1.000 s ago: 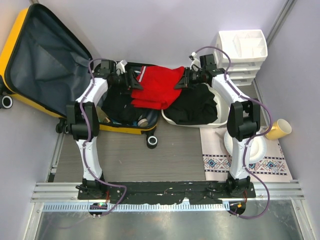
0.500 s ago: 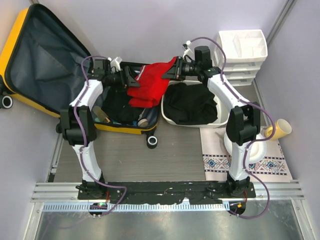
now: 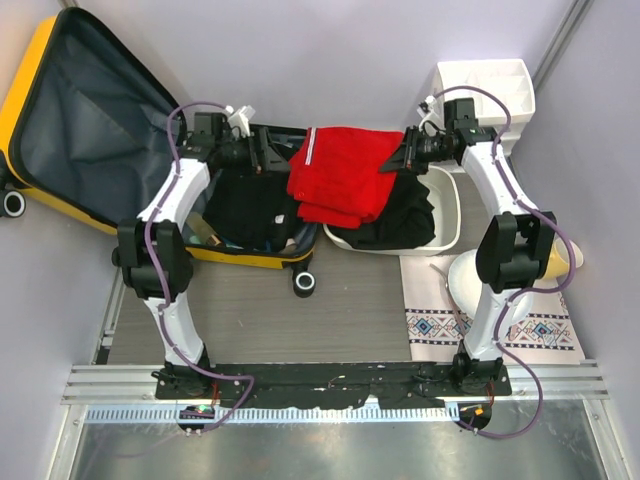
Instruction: Open, take out, and arrange the luggage
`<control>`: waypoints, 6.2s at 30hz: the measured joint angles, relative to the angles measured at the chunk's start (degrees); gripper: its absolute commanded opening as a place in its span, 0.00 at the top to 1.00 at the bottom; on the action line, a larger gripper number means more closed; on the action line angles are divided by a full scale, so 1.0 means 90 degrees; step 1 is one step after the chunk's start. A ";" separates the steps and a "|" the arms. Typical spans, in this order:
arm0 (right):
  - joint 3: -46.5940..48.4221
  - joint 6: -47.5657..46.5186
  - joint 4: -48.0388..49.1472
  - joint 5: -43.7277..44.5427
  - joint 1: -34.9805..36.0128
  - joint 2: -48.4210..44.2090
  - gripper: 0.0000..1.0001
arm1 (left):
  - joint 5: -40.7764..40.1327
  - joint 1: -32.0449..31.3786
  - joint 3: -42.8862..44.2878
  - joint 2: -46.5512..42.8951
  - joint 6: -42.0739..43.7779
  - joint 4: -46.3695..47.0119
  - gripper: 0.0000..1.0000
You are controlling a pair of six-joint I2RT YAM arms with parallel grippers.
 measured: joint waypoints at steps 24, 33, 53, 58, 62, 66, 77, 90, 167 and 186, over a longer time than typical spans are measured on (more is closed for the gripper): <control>0.1260 -0.2256 -0.2616 0.0780 -0.0714 0.0593 0.99 | -0.0153 -0.1139 -0.0493 0.0425 -0.1239 0.1401 0.08; 0.1263 -0.2263 -0.2606 0.0964 -0.0716 0.0840 0.99 | -0.0294 -0.1406 -0.0724 0.0918 -0.1809 0.1661 0.15; 0.1353 -0.2346 -0.2832 0.0908 -0.0962 0.0765 0.99 | -0.0806 -0.2045 -0.0427 0.0413 -0.0464 0.1530 0.97; 0.1202 -0.2601 -0.3079 0.0920 -0.1328 0.0682 0.99 | -0.0848 -0.2589 -0.0104 0.0236 0.0313 0.1073 1.00; 0.1064 -0.2909 -0.3220 0.1127 -0.1416 0.0682 0.99 | -0.1054 -0.2943 0.0262 0.0301 0.0748 0.0510 0.73; 0.0850 -0.3155 -0.2990 0.1535 -0.1413 0.0682 0.99 | -0.1401 -0.3099 0.0848 0.0656 0.0840 -0.0024 0.49; -0.0083 -0.3230 -0.1744 0.2582 -0.1115 0.0760 0.99 | -0.3784 -0.3089 0.1899 0.1617 0.0797 -0.1003 0.21; -0.0153 -0.3308 -0.1166 0.3305 -0.0517 0.0993 0.99 | -0.5163 -0.3194 0.2210 0.1855 0.0799 -0.1141 0.18; 0.1005 -0.1700 -0.0121 0.2579 0.0600 0.0372 0.33 | -0.3570 -0.0291 0.2975 0.2866 0.1292 0.0102 0.48; 0.0974 -0.1632 -0.0109 0.2640 0.0600 0.0486 0.33 | -0.4299 -0.0427 0.4478 0.3963 0.1472 -0.0624 0.91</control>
